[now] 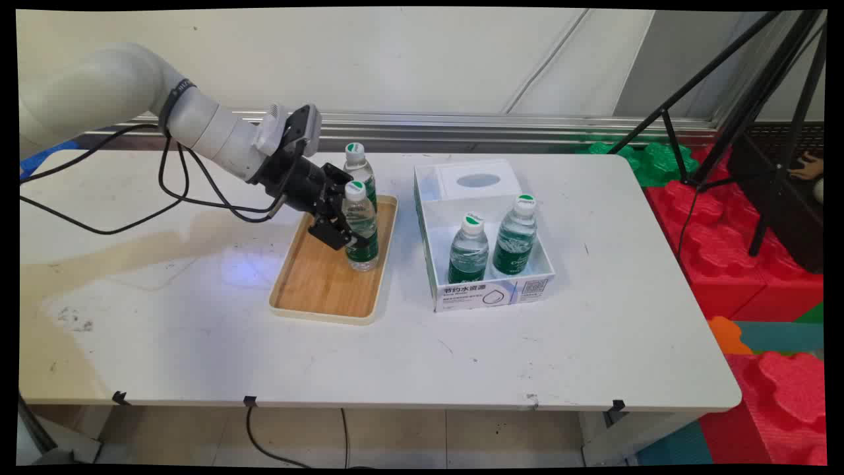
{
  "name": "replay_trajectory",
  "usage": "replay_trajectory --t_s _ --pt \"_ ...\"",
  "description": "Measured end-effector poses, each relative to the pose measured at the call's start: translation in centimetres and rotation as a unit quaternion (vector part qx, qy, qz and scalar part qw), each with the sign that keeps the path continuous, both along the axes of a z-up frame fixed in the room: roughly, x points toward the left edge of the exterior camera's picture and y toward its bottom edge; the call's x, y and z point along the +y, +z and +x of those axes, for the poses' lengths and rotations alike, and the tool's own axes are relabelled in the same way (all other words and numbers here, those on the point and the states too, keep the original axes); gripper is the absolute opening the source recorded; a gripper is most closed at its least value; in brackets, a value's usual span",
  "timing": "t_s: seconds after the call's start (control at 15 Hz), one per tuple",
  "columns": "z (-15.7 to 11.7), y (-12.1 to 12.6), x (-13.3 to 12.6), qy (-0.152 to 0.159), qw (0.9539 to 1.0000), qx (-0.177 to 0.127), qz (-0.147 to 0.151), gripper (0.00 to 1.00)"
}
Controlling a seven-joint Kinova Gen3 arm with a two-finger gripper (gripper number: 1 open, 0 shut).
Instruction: Pick up the green bottle from the white box
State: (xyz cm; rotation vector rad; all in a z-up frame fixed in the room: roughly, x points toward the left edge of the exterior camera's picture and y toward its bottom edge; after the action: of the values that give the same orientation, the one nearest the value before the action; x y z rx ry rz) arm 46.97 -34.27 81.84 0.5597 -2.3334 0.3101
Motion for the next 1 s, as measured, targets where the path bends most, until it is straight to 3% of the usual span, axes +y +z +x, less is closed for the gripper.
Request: replay_trajectory --t_s 1.0 --pt "2.2 6.4 1.9 -0.021 0.9996 0.011 -0.018 1.00"
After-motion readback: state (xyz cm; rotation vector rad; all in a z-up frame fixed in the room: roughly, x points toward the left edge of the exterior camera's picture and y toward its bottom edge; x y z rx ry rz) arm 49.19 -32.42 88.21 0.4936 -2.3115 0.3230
